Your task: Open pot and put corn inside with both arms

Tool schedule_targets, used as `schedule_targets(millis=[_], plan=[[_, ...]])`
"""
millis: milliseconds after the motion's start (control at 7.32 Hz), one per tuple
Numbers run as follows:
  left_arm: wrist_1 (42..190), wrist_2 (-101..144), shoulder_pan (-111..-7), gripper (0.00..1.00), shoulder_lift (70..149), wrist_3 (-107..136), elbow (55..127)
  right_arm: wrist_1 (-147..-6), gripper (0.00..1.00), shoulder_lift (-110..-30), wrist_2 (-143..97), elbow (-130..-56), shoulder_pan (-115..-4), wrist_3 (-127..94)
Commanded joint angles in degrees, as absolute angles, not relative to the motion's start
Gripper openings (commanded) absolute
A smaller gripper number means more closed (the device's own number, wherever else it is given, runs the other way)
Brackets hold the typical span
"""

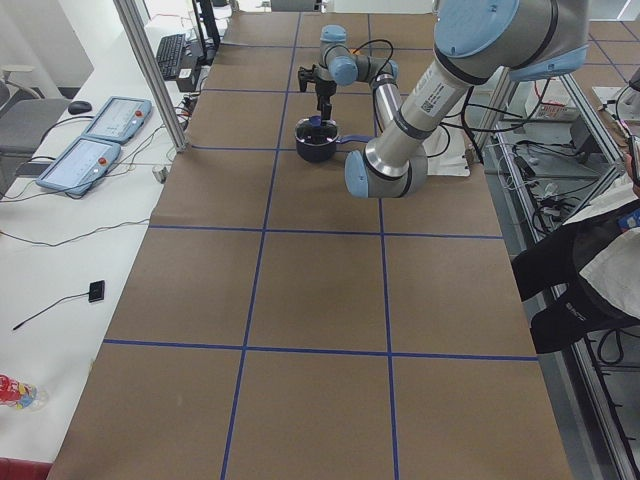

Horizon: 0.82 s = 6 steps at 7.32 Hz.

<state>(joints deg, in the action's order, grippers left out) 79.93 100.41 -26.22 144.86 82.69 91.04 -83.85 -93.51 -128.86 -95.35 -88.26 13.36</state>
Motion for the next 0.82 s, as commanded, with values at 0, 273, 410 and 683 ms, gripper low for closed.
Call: schedule_targets(millis=[0, 273, 410, 683], plan=[[80.07, 100.37, -26.19, 0.97, 144.49, 82.71, 90.79, -83.85, 1.00, -93.52, -128.85, -95.27, -88.24, 13.36], [80.51, 100.28, -26.19, 0.97, 144.49, 82.53, 89.83, -83.85, 1.00, -93.52, -128.85, -95.27, -88.24, 13.36], [82.94, 100.20, -26.28, 0.97, 144.49, 82.53, 88.61, -83.85, 1.00, -93.52, -128.76, -95.27, -88.24, 13.36], [84.64, 100.20, -26.28, 0.97, 144.49, 82.53, 87.72, -83.85, 1.00, -93.52, -128.76, -95.27, -88.24, 13.36]])
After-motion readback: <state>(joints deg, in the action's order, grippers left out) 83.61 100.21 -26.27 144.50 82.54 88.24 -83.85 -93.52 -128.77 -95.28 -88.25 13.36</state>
